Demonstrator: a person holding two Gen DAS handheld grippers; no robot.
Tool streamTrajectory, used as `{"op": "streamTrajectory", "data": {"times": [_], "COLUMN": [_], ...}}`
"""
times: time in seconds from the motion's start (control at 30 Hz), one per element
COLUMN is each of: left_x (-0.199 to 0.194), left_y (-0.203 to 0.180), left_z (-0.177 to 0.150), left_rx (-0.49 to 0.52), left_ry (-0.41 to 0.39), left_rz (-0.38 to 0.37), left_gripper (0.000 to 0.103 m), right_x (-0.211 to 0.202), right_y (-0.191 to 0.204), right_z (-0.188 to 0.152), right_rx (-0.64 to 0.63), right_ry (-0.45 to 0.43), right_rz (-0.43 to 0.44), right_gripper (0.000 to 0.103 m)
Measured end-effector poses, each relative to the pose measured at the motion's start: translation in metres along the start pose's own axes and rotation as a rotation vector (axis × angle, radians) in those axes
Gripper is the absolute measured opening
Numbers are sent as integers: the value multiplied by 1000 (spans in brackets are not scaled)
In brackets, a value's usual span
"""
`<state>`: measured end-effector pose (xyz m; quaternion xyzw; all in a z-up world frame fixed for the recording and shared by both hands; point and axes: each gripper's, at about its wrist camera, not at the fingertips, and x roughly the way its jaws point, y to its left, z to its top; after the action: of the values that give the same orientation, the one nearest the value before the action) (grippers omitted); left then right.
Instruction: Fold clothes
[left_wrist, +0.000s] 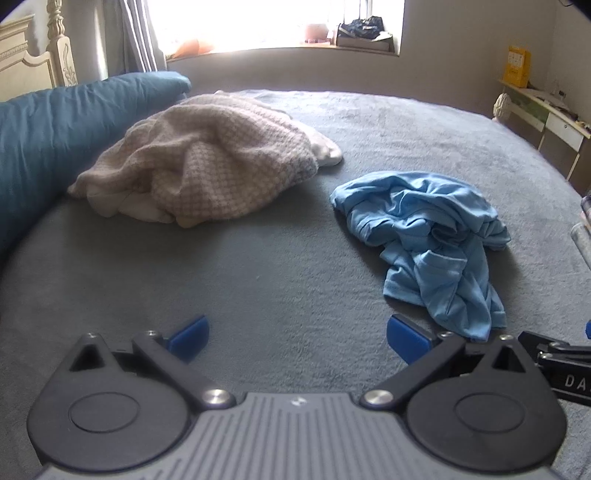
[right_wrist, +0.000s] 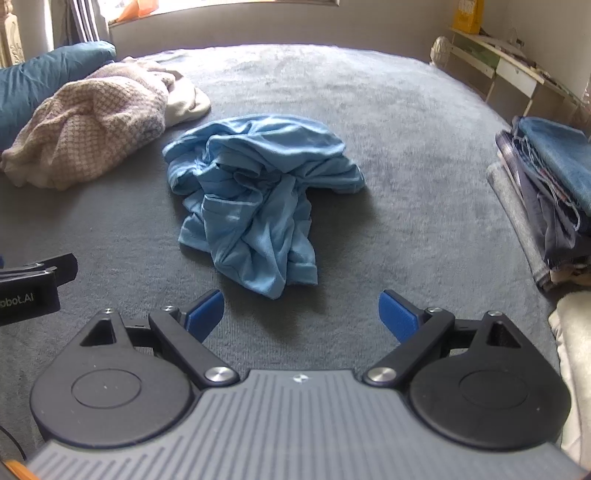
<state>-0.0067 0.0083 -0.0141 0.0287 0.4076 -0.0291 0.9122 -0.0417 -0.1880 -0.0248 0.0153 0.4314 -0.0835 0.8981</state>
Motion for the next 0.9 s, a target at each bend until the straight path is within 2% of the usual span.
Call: {"op": "streamTrajectory", "data": {"times": [0.23, 0.37, 0.57, 0.7, 0.9], "left_x": [9, 14, 24, 31, 48], "left_y": [-5, -4, 2, 2, 3], "left_z": [2, 1, 4, 5, 7], "left_rx": [37, 25, 11, 9, -14], "left_ry": [-26, -67, -100, -133, -95], "left_rz": [-73, -124, -183, -158, -177], "left_gripper": [103, 103, 103, 103, 103], "right_x": [-2, -1, 8, 13, 22], "right_y": [0, -8, -23, -29, -31], "right_z": [4, 8, 10, 14, 16], "right_rx": [-64, -76, -80, -86, -100], "right_ry": [-72, -129, -179, -216, -226], "right_rz": [58, 118, 156, 167, 186], "right_gripper": [91, 91, 91, 91, 91]}}
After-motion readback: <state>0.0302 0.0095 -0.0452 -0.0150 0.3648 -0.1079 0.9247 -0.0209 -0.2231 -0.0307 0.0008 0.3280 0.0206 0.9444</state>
